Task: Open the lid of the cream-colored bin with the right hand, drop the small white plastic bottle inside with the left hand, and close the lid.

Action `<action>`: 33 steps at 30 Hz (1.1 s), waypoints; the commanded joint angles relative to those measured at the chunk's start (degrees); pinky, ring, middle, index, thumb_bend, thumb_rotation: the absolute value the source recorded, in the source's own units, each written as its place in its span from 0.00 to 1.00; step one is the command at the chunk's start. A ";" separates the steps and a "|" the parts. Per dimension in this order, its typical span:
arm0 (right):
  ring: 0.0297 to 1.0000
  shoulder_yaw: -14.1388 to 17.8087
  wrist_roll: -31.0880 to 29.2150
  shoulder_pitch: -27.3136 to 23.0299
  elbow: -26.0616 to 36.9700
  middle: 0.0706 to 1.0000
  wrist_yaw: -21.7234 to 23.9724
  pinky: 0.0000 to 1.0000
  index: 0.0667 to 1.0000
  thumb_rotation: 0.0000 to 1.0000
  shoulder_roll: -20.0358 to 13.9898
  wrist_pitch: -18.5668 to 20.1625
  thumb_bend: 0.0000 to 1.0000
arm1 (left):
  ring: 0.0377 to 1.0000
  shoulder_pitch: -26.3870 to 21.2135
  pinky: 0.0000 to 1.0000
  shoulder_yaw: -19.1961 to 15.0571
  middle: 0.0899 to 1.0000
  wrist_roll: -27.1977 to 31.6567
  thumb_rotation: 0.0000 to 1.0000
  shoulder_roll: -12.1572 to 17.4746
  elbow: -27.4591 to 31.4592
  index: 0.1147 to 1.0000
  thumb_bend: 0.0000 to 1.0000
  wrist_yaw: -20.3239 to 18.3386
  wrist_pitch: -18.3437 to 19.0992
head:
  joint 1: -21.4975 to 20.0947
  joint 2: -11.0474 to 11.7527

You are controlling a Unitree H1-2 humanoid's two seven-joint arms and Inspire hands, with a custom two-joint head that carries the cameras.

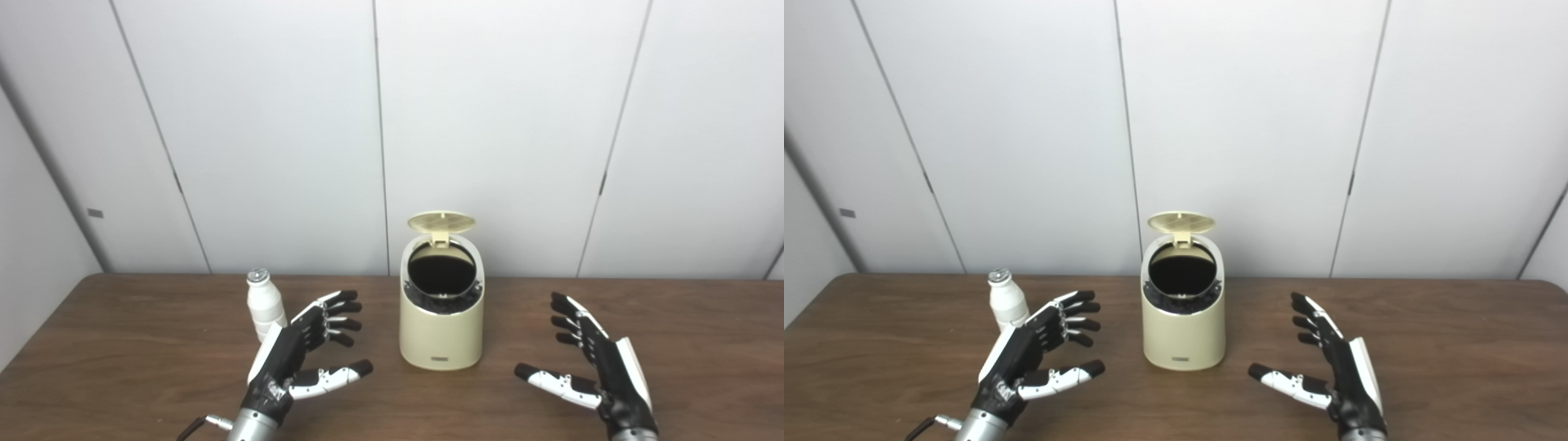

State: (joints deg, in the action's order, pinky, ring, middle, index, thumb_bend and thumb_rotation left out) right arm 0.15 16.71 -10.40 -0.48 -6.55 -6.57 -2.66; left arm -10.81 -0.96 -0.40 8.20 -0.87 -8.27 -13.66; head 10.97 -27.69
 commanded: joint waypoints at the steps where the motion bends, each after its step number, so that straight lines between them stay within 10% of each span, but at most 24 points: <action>1: 0.82 0.64 -0.85 -1.01 1.30 0.86 -0.38 0.76 0.86 0.26 -1.01 -3.20 0.82 | 0.66 0.85 0.57 -1.27 0.71 -2.42 0.08 -0.51 2.81 0.76 0.72 3.28 -1.78 | 1.25 0.27; 9: 0.81 1.73 -4.06 -1.19 2.41 0.87 1.06 0.77 0.86 0.13 -2.08 -1.99 0.77 | 0.64 7.30 0.55 -6.71 0.67 -11.15 0.09 -4.49 9.23 0.71 0.73 13.90 -1.68 | 8.89 2.17; 33: 0.81 0.96 -2.21 -0.66 13.10 0.86 2.79 0.72 0.84 0.01 -0.83 10.14 0.74 | 0.78 2.41 0.65 -11.00 0.81 -18.75 0.11 -0.16 2.18 0.82 0.72 22.07 5.64 | 11.22 2.62</action>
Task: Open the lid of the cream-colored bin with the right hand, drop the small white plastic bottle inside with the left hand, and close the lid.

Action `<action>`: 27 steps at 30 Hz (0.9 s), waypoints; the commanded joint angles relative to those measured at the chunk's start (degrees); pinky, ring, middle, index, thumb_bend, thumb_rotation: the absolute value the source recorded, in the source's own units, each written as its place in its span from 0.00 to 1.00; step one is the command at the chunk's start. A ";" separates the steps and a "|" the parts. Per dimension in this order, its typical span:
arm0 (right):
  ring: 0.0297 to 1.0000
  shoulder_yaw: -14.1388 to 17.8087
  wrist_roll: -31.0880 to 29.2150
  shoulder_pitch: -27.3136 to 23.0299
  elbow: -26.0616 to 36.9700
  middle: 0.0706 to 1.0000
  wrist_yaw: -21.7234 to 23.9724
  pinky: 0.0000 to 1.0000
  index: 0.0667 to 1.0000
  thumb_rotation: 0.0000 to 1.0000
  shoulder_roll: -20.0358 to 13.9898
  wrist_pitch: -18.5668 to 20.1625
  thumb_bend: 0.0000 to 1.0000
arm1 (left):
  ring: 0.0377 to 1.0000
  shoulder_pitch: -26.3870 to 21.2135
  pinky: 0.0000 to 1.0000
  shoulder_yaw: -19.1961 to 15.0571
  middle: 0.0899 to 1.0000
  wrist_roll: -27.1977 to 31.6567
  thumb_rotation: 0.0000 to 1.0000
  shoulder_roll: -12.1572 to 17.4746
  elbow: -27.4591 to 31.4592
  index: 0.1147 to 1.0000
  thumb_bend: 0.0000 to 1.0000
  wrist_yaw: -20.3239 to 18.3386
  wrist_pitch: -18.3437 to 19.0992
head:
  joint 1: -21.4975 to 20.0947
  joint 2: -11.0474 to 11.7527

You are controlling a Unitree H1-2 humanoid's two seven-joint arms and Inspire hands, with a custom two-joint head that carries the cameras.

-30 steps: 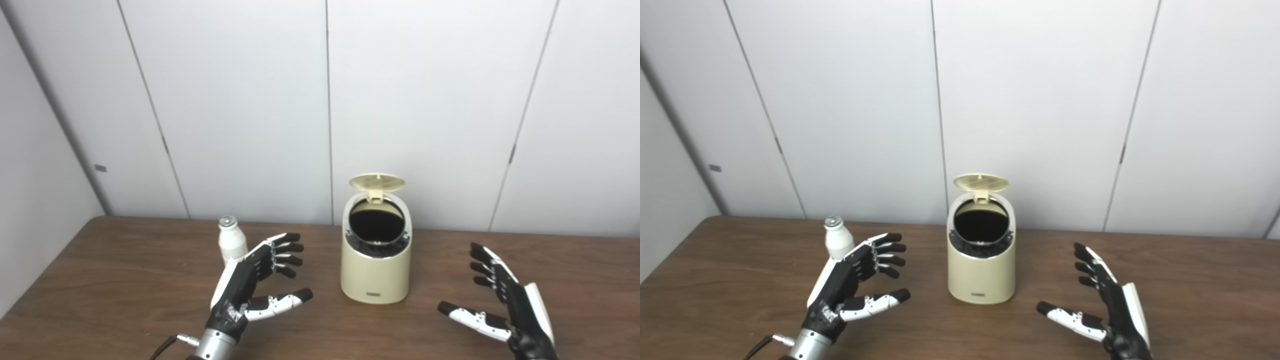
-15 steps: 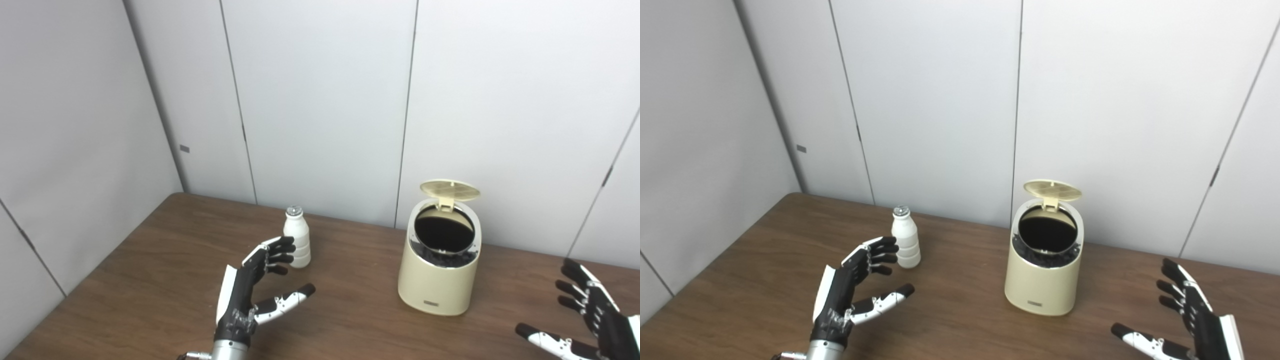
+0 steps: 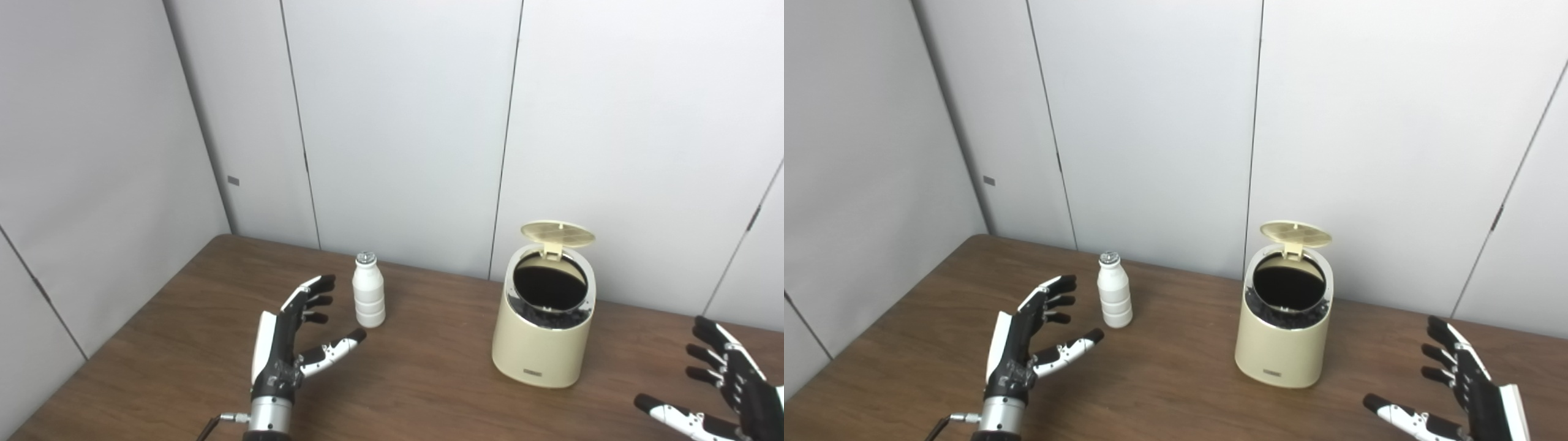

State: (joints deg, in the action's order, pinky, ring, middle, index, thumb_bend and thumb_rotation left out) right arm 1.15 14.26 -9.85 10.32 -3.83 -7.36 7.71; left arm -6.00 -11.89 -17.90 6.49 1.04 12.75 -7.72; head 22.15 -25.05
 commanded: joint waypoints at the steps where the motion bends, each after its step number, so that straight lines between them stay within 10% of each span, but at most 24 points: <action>1: 0.81 -0.10 0.37 -1.20 2.52 0.86 0.11 0.72 0.84 0.00 0.01 -0.08 0.74 | 0.80 -2.83 0.68 0.11 0.83 -2.02 0.12 1.91 -0.28 0.84 0.72 1.39 0.01 | -0.05 -0.07; 27: 0.81 -0.62 -0.42 -0.55 6.23 0.87 1.29 0.74 0.85 0.00 0.44 1.51 0.72 | 0.78 -12.33 0.71 6.06 0.81 -2.83 0.15 6.89 -11.77 0.87 0.80 0.44 5.40 | -1.86 -0.60</action>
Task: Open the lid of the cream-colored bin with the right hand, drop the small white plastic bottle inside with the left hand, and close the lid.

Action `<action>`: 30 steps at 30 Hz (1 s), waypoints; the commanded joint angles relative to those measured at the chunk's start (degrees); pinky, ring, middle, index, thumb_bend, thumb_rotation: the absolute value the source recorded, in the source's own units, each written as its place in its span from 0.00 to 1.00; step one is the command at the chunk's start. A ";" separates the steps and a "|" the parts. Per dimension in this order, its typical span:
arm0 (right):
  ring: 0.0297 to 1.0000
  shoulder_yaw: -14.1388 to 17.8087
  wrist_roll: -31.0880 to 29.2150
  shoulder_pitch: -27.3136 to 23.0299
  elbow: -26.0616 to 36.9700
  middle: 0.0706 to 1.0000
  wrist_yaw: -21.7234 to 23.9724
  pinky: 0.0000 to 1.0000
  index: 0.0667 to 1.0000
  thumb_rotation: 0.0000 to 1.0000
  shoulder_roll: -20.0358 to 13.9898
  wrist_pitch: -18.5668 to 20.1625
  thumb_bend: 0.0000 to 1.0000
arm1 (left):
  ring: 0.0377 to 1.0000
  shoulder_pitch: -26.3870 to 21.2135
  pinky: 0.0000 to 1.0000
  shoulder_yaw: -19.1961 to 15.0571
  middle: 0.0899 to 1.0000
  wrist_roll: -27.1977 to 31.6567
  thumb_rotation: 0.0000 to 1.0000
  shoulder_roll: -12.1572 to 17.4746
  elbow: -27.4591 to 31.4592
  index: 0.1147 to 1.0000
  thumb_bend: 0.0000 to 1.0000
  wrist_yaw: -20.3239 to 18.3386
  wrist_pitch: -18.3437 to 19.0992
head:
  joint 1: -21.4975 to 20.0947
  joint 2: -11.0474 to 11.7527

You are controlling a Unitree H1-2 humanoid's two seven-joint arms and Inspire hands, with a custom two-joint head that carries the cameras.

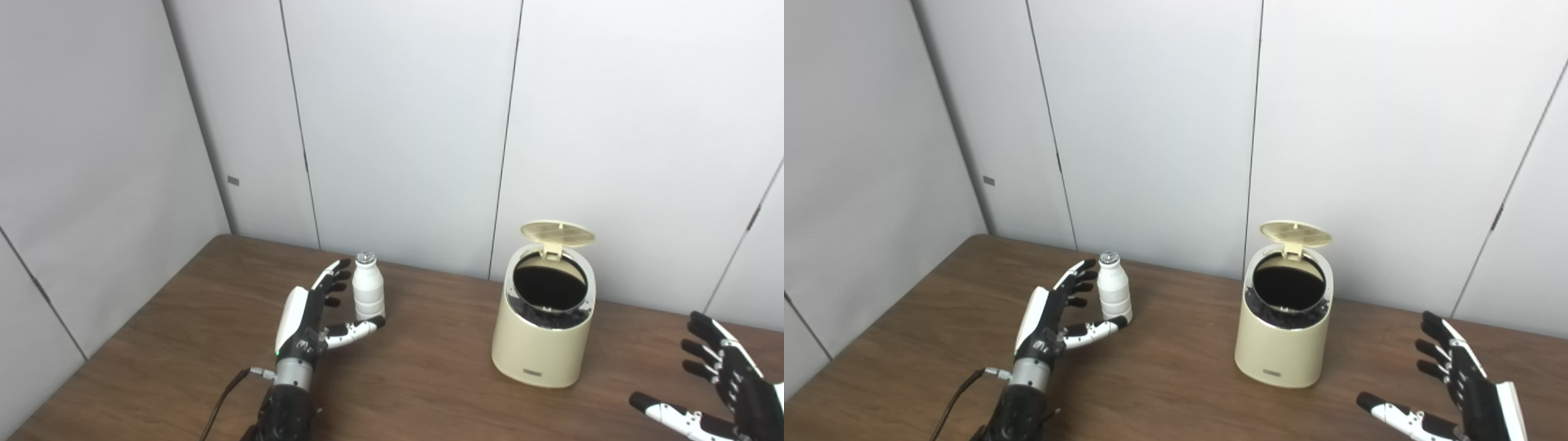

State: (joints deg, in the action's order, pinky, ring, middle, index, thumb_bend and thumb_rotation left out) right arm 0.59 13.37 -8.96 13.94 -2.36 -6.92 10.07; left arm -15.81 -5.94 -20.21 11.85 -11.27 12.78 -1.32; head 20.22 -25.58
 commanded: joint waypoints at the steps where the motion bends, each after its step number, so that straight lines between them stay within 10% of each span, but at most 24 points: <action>1: 0.81 -0.12 0.70 -1.41 2.81 0.87 -0.19 0.74 0.85 0.00 0.04 -0.63 0.72 | 0.79 -2.75 0.72 0.21 0.81 -0.36 0.15 1.55 0.15 0.87 0.80 0.41 -0.93 | -0.12 -0.28; 30: 0.82 -0.75 2.45 -0.46 3.70 0.87 0.40 0.77 0.85 0.00 0.00 -0.84 0.72 | 0.76 -6.34 0.72 1.09 0.77 0.83 0.13 0.79 -10.02 0.84 0.77 5.01 -5.57 | -1.29 -1.42</action>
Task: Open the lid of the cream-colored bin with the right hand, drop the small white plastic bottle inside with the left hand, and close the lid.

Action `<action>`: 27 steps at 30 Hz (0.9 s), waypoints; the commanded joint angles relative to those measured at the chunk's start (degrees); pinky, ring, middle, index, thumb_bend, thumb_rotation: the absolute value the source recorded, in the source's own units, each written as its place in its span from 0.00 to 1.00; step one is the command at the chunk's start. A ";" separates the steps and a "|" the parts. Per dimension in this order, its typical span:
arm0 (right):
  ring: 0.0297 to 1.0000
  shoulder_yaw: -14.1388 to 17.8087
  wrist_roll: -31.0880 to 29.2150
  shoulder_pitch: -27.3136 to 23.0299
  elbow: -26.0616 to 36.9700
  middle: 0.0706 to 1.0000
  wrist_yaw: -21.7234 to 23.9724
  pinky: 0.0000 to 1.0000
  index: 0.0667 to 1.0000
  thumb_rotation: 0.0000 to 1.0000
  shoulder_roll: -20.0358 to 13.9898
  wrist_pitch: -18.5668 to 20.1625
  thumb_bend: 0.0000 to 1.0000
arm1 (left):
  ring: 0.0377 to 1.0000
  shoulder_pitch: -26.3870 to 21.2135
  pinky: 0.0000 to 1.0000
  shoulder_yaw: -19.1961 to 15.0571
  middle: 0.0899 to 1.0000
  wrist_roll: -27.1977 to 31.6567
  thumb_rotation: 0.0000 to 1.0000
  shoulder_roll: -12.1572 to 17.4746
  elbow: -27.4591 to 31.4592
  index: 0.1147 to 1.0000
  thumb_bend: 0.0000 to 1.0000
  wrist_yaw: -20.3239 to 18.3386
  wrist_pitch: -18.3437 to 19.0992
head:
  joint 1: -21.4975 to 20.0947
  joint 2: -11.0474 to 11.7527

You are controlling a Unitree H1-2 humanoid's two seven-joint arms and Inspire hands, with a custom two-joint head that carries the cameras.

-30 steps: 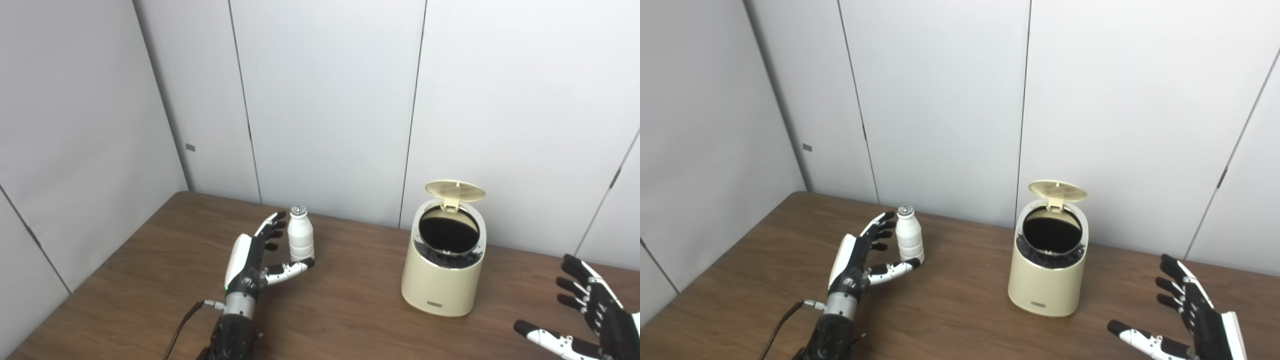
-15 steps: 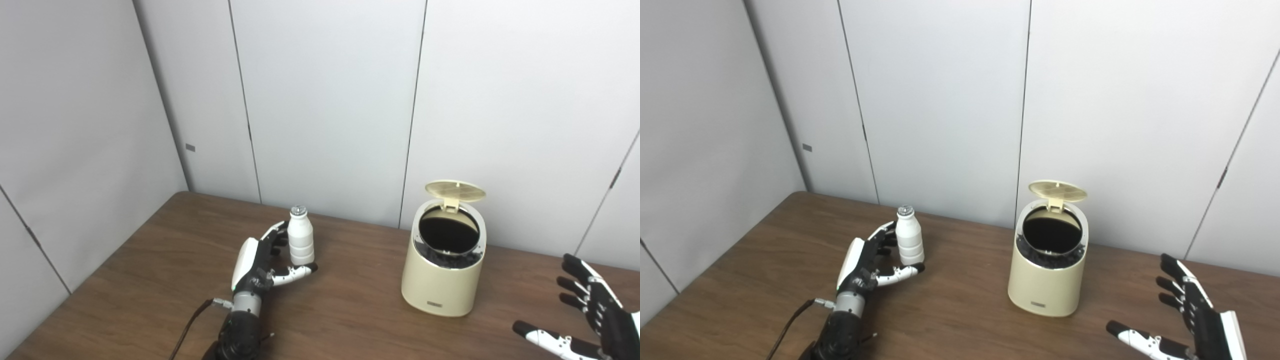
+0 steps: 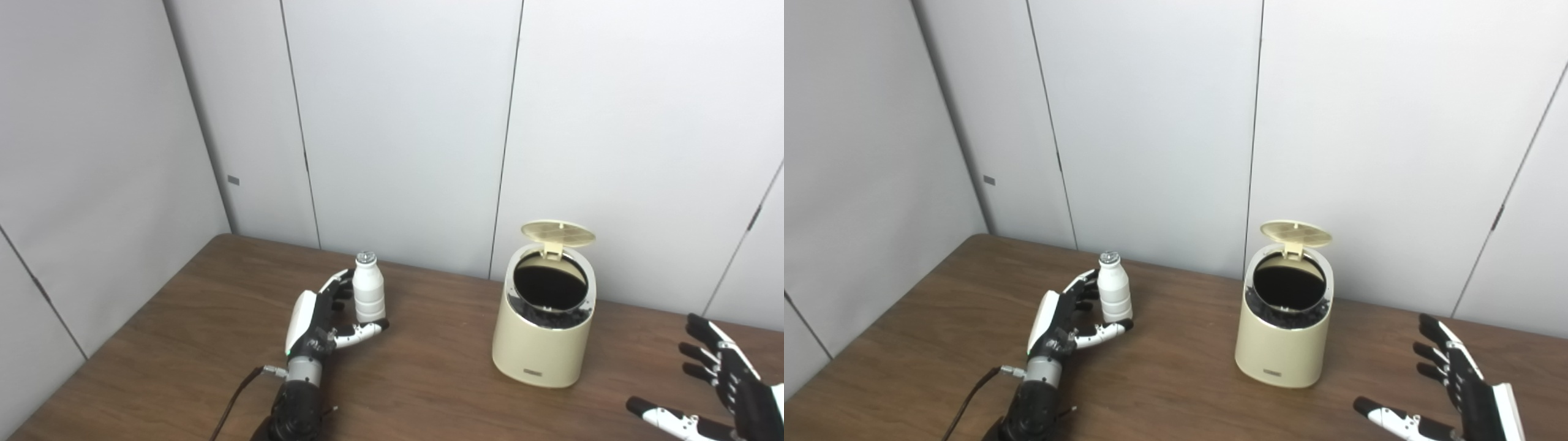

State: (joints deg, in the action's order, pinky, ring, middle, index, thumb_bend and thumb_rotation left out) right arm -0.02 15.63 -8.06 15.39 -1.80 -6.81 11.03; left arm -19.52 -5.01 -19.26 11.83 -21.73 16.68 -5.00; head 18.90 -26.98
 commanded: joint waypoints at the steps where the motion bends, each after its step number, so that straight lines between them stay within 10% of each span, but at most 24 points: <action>1: 0.82 -0.17 0.26 -1.33 2.17 0.87 -0.20 0.77 0.85 0.00 -0.08 -1.82 0.72 | 0.75 -2.66 0.72 0.15 0.77 0.14 0.13 0.81 0.34 0.84 0.77 1.01 -2.19 | -0.05 -0.08; 27: 0.81 -0.43 0.56 -1.23 1.29 0.87 -0.19 0.76 0.85 0.00 -0.60 -2.81 0.74 | 0.67 -5.09 0.60 -0.67 0.70 1.79 0.03 -0.58 -4.02 0.76 0.75 5.80 -8.16 | -0.20 -0.78</action>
State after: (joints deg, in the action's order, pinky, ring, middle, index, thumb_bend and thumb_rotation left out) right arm -0.40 16.16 -7.94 15.36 -1.81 -7.04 10.92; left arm -21.71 -5.28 -17.41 11.03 -25.89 20.08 -10.04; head 18.63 -27.69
